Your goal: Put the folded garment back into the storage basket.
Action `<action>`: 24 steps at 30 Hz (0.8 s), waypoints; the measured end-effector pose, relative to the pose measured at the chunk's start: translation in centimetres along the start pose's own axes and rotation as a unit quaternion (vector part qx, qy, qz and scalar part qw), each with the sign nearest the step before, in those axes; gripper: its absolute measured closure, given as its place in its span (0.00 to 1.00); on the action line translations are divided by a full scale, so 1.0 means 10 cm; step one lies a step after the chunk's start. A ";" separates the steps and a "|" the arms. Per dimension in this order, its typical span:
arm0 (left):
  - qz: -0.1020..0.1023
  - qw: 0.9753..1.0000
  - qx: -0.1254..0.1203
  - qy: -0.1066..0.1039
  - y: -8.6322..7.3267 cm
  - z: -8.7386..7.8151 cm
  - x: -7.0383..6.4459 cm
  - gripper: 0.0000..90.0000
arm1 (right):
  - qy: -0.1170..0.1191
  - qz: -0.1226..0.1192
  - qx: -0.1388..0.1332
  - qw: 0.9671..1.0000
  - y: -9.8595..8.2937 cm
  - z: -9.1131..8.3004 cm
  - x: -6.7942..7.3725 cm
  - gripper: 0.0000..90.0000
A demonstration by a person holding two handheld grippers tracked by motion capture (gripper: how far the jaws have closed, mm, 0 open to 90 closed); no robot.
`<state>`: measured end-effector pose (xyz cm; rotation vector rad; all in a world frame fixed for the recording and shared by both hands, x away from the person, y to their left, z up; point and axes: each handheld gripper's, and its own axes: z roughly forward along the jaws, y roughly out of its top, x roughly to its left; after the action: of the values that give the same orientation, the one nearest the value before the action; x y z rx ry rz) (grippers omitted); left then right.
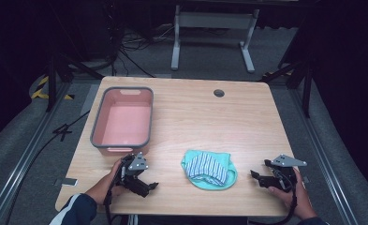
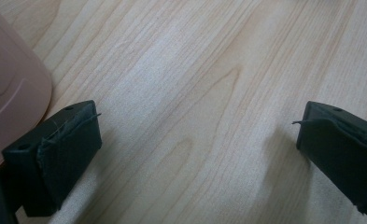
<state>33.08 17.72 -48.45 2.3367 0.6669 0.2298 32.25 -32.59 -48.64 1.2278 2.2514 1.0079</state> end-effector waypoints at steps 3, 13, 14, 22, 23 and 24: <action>0.000 1.000 0.000 -0.001 0.00 0.00 0.00 0.00 | 0.001 0.000 0.000 1.000 0.00 0.00 0.00 0.26; 0.003 1.000 0.000 -0.004 -0.02 -0.02 0.01 0.00 | 0.002 -0.001 0.001 1.000 0.00 0.00 -0.01 0.26; 0.002 1.000 0.000 -0.002 -0.02 -0.02 0.01 0.00 | 0.001 0.001 0.000 1.000 0.00 0.00 0.00 0.26; 0.017 1.000 -0.001 0.007 -0.02 -0.07 -0.07 0.11 | -0.003 0.005 0.006 1.000 0.01 0.01 -0.01 0.22; 0.012 1.000 0.000 0.007 0.00 -0.06 -0.08 0.11 | -0.005 0.006 0.008 1.000 0.02 0.00 -0.01 0.22; 0.008 1.000 0.000 0.005 0.02 -0.06 -0.09 0.15 | -0.005 0.008 0.008 1.000 0.02 0.00 -0.01 0.22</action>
<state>32.23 17.47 -47.90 2.3438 0.6535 0.2474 32.37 -32.57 -48.54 1.2563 2.2501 0.9874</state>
